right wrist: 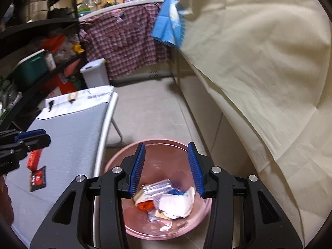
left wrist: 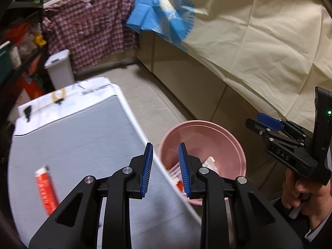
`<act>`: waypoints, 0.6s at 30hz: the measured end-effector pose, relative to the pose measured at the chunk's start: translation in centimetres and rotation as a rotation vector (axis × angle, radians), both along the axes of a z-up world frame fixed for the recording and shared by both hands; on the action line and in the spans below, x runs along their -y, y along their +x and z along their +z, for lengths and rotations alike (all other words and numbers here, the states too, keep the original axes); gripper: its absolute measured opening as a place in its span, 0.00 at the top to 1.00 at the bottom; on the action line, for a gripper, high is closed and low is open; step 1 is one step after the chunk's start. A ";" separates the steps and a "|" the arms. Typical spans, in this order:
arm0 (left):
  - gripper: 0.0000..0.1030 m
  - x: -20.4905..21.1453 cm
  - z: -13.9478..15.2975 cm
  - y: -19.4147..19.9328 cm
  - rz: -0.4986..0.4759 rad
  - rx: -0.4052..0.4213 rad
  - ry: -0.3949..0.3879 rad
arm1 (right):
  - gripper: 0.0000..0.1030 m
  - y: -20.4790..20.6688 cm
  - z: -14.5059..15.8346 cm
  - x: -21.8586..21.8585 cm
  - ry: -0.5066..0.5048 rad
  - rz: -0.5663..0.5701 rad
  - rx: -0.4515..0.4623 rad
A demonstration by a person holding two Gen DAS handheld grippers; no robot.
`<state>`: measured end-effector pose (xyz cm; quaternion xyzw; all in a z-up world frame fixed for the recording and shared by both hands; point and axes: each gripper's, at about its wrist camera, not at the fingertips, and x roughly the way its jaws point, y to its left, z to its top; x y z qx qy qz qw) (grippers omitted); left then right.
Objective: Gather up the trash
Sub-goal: 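Move both open tools back over the red box and black snack packet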
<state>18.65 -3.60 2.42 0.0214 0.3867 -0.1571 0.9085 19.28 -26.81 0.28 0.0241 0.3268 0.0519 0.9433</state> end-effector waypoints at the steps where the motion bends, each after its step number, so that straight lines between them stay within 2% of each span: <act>1: 0.75 -0.9 0.5 -0.5 0.008 0.010 0.006 | 0.58 -0.3 0.3 -0.4 0.003 0.012 0.010; 6: 0.75 -5.3 2.8 -2.5 0.049 0.044 0.026 | 0.59 -1.8 1.5 -2.5 0.022 0.074 0.043; 10: 0.75 -10.1 4.3 -4.3 0.104 0.067 0.033 | 0.67 -2.7 2.1 -4.4 0.062 0.130 0.049; 15: 0.75 -15.2 4.5 -5.7 0.184 0.088 0.025 | 0.78 -3.3 2.4 -7.5 0.120 0.217 0.038; 18: 0.75 -18.2 3.7 -6.1 0.252 0.088 -0.026 | 0.80 -3.8 2.3 -9.3 0.150 0.259 0.027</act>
